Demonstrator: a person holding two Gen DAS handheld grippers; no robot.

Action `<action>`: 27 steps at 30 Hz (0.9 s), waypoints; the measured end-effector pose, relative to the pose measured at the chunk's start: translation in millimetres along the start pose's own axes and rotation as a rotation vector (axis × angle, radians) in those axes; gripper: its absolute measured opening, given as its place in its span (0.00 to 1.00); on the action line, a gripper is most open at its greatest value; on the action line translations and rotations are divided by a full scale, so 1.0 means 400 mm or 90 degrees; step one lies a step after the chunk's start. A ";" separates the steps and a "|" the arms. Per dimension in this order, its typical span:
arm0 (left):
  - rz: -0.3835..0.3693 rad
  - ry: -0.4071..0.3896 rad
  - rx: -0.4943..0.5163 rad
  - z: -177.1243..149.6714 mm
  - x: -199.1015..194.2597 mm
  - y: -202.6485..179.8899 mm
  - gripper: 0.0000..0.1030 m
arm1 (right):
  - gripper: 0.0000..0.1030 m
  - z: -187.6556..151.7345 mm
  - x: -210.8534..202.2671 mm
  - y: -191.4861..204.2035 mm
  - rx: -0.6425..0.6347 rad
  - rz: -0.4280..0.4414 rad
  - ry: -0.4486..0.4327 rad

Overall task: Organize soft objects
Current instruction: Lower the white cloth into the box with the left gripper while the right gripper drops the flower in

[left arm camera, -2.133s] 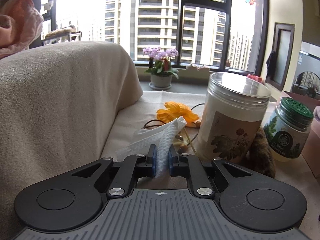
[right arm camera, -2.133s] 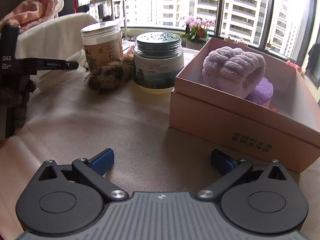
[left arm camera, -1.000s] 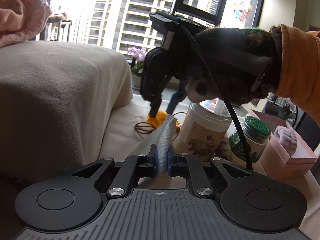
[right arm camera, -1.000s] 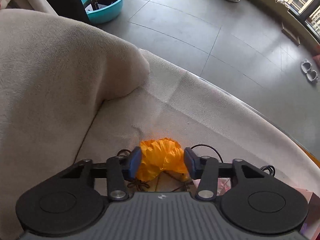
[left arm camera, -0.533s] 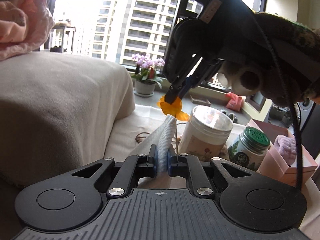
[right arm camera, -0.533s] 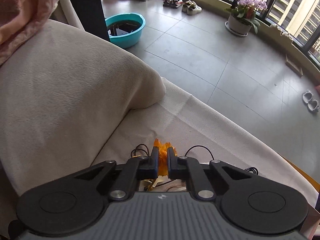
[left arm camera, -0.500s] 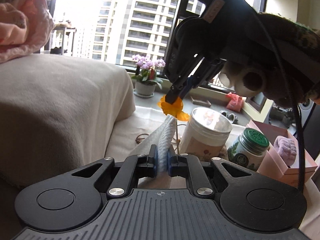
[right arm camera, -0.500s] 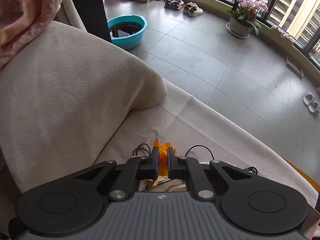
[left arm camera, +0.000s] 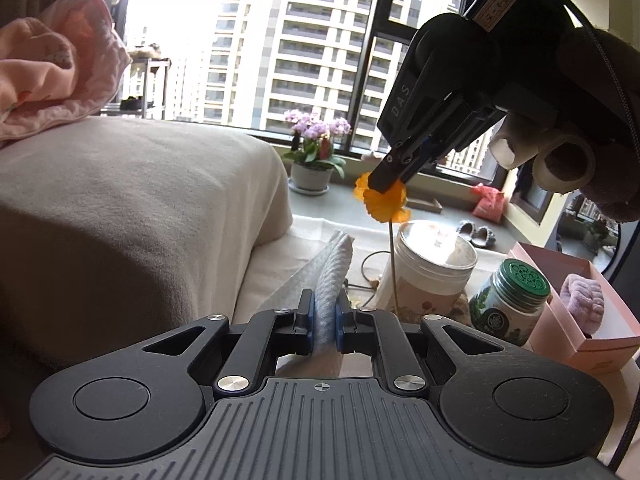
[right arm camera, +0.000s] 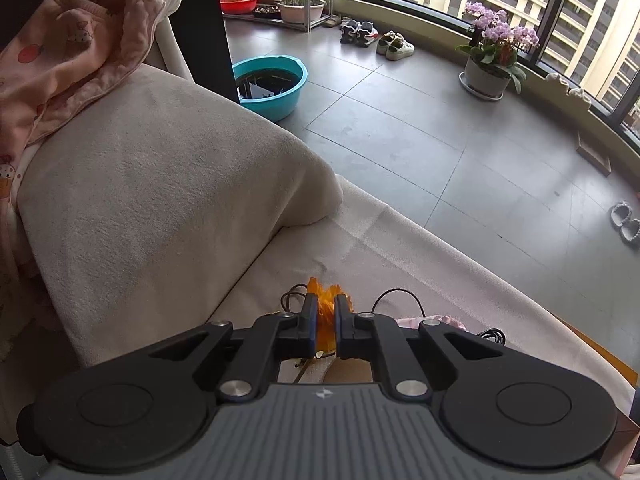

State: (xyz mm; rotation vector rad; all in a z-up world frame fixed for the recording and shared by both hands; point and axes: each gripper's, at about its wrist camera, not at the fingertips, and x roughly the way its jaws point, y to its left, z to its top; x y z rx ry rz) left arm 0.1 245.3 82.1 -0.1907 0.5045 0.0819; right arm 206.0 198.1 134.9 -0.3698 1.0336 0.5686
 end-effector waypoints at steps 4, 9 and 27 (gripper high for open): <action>0.005 -0.010 0.006 0.016 -0.008 -0.009 0.12 | 0.08 -0.004 -0.033 -0.004 0.004 0.000 -0.021; 0.018 -0.034 0.009 0.091 -0.007 0.001 0.12 | 0.08 -0.019 -0.108 -0.019 0.003 0.009 -0.060; -0.181 -0.042 0.151 0.236 0.123 -0.473 0.13 | 0.08 -0.292 -0.415 -0.423 0.101 -0.080 -0.213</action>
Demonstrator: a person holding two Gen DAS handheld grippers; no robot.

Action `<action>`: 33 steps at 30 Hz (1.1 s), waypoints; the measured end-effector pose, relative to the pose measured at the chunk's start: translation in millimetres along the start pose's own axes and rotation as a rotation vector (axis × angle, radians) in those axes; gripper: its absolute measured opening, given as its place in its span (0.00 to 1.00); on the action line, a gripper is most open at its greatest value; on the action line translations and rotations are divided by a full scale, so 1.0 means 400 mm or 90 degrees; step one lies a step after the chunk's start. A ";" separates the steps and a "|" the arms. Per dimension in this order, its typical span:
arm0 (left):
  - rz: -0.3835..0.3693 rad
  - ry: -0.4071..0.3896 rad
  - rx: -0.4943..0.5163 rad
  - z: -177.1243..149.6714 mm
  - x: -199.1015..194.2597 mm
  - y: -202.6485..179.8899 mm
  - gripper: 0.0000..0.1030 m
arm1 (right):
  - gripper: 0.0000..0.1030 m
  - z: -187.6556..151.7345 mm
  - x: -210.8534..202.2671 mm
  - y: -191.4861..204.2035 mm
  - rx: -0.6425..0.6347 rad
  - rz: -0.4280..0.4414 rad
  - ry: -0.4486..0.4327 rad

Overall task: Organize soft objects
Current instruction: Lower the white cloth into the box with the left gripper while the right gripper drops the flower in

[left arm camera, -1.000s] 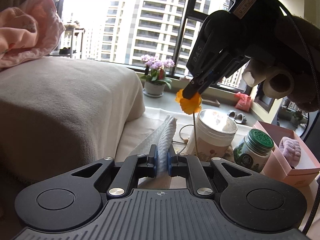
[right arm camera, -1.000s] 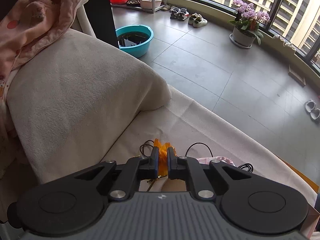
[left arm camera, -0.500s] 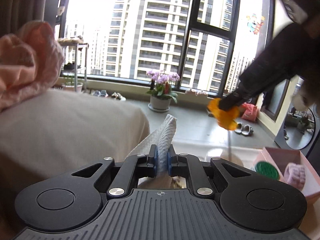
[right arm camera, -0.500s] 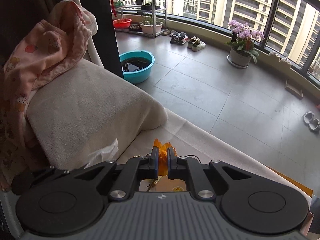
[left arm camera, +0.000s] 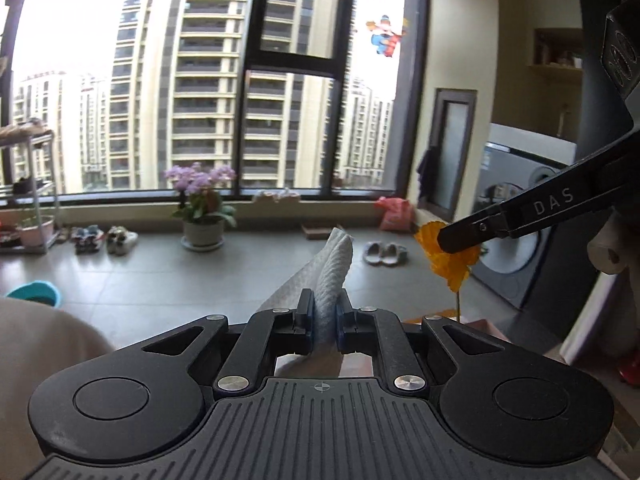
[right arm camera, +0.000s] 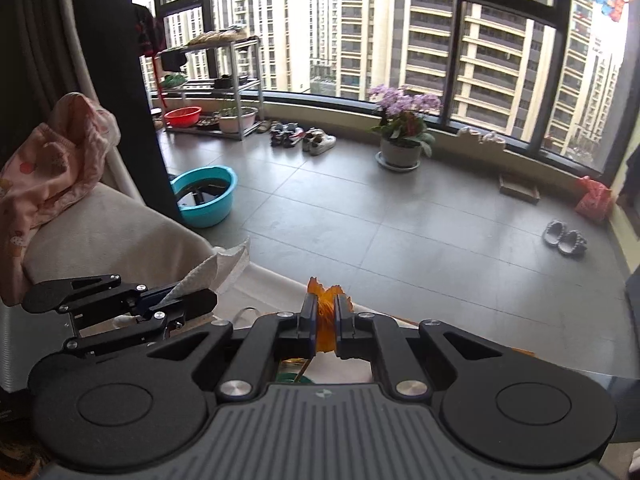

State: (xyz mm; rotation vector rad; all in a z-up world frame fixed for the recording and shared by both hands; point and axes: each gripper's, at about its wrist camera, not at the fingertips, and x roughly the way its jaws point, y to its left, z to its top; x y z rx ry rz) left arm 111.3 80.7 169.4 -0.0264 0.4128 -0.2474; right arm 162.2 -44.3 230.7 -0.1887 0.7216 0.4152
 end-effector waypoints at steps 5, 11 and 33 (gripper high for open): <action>-0.104 0.049 0.032 -0.029 0.135 -0.181 0.13 | 0.08 -0.100 -0.020 -0.193 0.047 -0.073 -0.005; -0.173 0.118 -0.025 -0.118 0.308 -0.263 0.20 | 0.08 -0.219 -0.001 -0.362 0.058 -0.140 -0.019; -0.155 0.179 0.047 -0.193 0.339 -0.181 0.21 | 0.08 -0.365 0.328 -0.316 0.055 0.011 0.155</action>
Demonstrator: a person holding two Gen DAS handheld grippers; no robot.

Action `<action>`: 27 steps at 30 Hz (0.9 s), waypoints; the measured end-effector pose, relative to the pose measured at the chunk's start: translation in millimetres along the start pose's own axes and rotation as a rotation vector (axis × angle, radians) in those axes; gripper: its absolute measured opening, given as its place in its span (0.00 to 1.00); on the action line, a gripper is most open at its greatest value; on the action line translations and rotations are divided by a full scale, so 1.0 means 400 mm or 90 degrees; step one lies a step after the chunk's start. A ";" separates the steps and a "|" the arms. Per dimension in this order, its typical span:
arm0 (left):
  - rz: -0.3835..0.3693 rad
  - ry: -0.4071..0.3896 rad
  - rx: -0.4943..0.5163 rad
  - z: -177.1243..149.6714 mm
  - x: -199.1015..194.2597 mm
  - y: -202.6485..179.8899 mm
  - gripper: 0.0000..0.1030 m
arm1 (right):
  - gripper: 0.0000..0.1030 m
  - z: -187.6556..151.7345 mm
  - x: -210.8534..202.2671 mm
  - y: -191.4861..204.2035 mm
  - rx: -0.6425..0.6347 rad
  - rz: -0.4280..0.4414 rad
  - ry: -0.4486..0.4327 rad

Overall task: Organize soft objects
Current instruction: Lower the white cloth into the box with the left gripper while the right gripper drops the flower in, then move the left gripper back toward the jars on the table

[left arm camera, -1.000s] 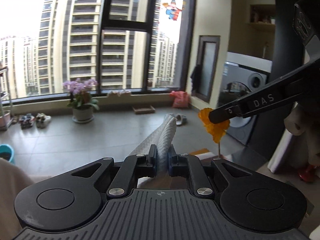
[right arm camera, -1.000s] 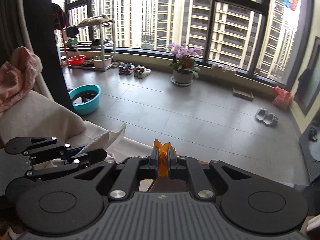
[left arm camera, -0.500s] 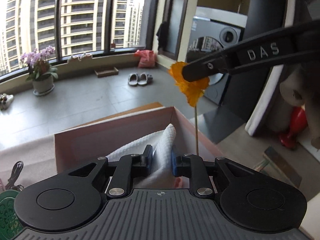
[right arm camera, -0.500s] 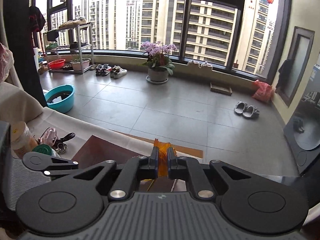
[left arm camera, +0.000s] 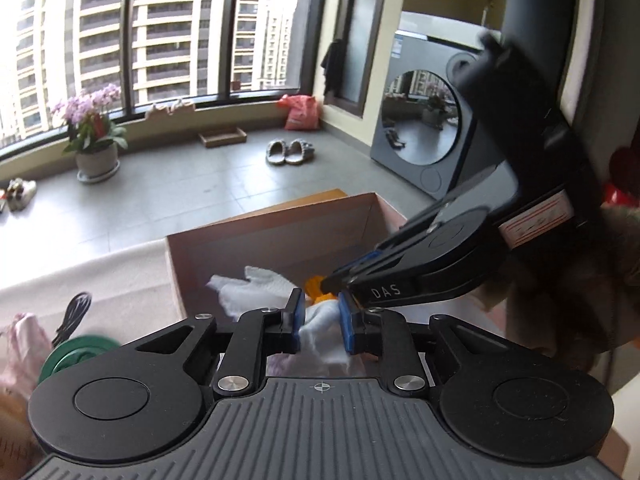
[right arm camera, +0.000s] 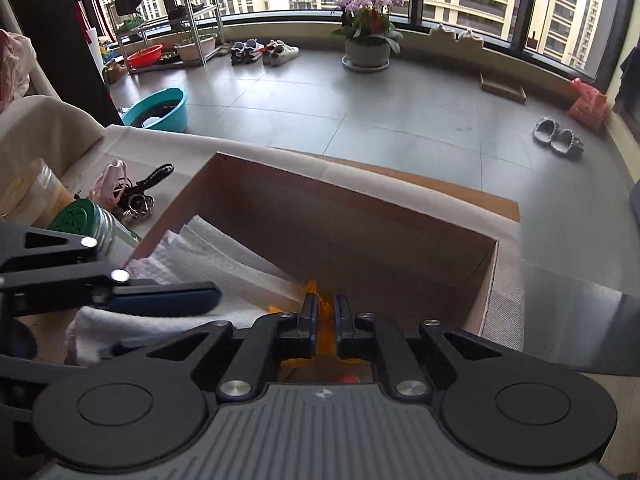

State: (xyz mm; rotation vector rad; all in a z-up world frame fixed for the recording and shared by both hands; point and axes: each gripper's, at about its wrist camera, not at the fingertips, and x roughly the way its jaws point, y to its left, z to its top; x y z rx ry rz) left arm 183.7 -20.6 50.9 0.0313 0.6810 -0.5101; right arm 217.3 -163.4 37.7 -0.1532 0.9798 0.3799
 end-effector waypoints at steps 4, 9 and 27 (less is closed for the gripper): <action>-0.041 -0.024 -0.082 0.011 -0.054 0.045 0.20 | 0.08 -0.006 0.002 -0.010 0.011 -0.016 0.012; -0.027 -0.095 -0.101 0.009 -0.142 0.084 0.20 | 0.09 0.004 -0.035 -0.022 0.031 -0.052 0.009; 0.052 -0.023 -0.113 -0.218 -0.321 0.150 0.20 | 0.40 0.025 -0.068 0.241 -0.075 0.018 0.045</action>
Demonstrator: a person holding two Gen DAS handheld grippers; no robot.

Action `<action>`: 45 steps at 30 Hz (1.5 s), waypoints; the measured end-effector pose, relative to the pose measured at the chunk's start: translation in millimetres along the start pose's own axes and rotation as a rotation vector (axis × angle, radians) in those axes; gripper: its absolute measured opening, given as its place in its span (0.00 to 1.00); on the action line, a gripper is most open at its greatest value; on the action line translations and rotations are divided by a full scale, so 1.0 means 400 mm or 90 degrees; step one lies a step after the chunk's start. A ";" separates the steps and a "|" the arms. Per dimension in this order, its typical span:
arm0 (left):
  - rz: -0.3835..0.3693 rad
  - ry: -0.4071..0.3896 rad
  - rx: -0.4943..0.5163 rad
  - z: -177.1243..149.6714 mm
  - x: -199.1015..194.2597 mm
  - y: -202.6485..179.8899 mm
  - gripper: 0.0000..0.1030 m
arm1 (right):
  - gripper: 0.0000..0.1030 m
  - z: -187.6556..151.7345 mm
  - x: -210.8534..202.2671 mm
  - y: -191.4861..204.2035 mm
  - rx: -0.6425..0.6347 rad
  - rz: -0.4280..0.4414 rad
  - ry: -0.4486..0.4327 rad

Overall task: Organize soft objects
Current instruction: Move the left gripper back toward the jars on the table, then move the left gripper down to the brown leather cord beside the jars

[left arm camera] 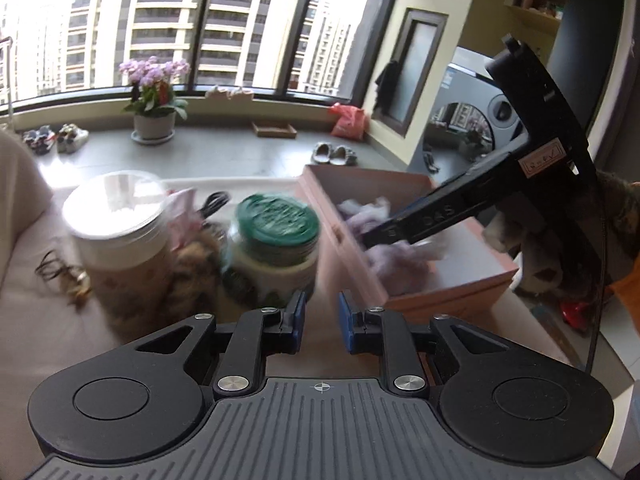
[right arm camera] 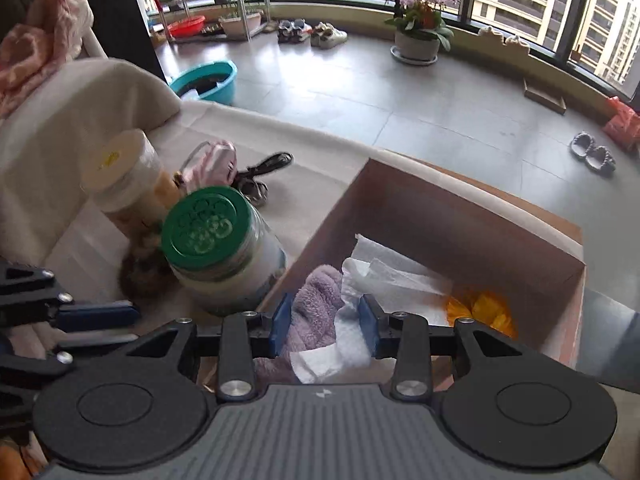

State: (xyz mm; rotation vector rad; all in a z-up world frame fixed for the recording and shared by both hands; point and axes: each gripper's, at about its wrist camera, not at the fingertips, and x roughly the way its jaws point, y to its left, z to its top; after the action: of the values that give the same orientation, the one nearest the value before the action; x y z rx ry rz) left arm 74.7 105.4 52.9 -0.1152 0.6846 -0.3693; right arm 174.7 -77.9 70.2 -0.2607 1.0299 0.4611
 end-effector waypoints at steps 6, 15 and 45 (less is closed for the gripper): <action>0.050 -0.001 -0.080 -0.057 -0.045 0.133 0.20 | 0.51 -0.029 -0.016 -0.076 0.055 -0.097 0.019; 0.140 -0.018 -0.175 -0.094 -0.082 0.270 0.20 | 0.51 -0.058 -0.081 -0.124 0.112 -0.182 -0.009; 0.215 0.077 -0.021 -0.007 -0.004 0.379 0.21 | 0.53 0.068 -0.142 0.021 0.028 -0.108 -0.142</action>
State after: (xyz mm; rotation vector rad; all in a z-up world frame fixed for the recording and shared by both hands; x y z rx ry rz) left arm 116.4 246.7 17.8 -0.0075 0.8141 -0.0404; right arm 167.0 -72.9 133.1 -0.2498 0.7921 0.3053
